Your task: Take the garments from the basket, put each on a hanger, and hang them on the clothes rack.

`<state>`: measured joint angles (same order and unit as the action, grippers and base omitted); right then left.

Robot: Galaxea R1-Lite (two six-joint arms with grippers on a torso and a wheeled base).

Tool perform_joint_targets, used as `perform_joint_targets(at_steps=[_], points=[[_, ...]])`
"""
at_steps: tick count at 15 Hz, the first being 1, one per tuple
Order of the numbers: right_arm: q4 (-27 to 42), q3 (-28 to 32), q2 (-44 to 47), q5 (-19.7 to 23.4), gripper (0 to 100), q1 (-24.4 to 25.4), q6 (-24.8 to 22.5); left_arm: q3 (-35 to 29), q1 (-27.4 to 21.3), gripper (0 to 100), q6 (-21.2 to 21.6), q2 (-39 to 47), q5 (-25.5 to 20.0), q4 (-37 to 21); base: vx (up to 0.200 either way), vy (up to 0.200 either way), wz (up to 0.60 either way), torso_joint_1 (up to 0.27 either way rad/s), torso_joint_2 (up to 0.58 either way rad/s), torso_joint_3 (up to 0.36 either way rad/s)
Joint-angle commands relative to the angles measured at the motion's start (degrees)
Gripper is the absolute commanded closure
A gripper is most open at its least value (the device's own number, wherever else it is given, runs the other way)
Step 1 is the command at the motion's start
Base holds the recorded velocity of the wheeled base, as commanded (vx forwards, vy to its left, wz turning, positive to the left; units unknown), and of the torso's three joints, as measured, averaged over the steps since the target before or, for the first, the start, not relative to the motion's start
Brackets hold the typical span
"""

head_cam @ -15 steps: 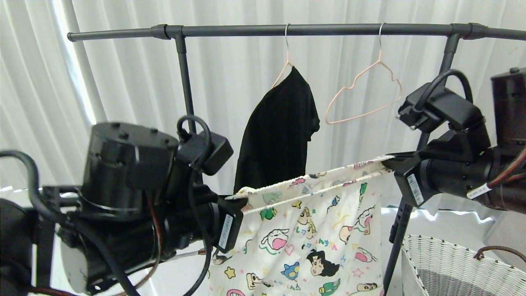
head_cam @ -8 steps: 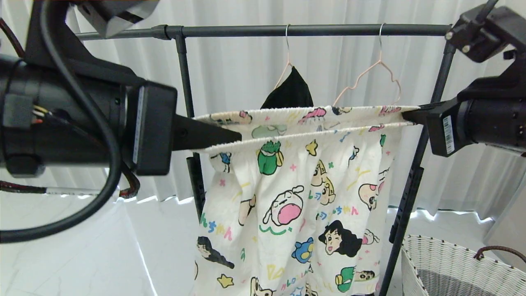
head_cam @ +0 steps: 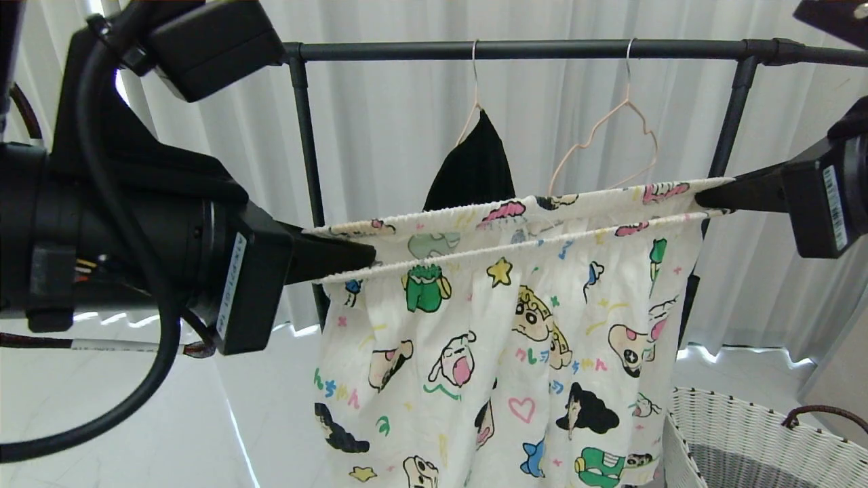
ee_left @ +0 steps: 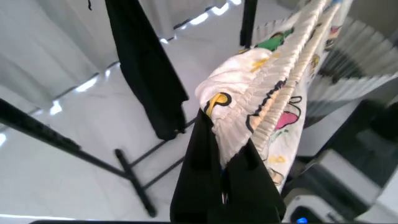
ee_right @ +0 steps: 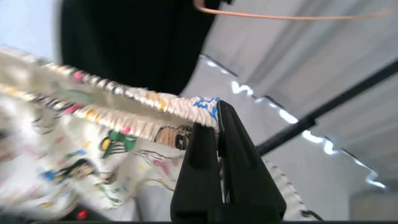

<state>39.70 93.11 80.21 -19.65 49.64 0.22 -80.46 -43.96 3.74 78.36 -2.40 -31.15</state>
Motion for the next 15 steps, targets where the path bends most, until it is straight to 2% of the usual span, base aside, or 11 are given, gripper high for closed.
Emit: perform_joint_targets(at_steps=[1,6,7,10,11,15], points=[[0.20,0.93,0.38,0.23,100,1.60,0.31,0.74,-1.13,100,0.30,0.30,0.29,0.03,0.000,0.000,0.00,0.000,0.00,0.000],[1.69,-0.30,-1.73,0.75,100,1.60,5.14,2.32,0.63,100,0.21,1.36,0.64,0.91,0.000,0.000,0.00,0.000,0.00,0.000],[3.45,-0.91,-3.49,3.22,100,1.60,5.93,2.32,0.89,100,0.21,2.32,0.64,3.02,0.000,0.000,0.00,0.000,0.00,0.000],[7.58,-2.06,-8.41,14.20,100,2.13,6.28,2.06,0.98,100,0.30,7.33,0.64,15.68,0.000,0.000,0.00,0.000,0.00,0.000],[8.37,-2.32,-9.20,16.40,100,2.92,6.37,1.80,0.89,100,0.39,8.74,0.56,18.40,0.000,0.000,0.00,0.000,0.00,0.000],[8.37,-2.94,-8.67,18.95,100,8.10,7.60,1.44,0.10,100,0.39,10.94,0.38,20.25,0.000,0.000,0.00,0.000,0.00,0.000]])
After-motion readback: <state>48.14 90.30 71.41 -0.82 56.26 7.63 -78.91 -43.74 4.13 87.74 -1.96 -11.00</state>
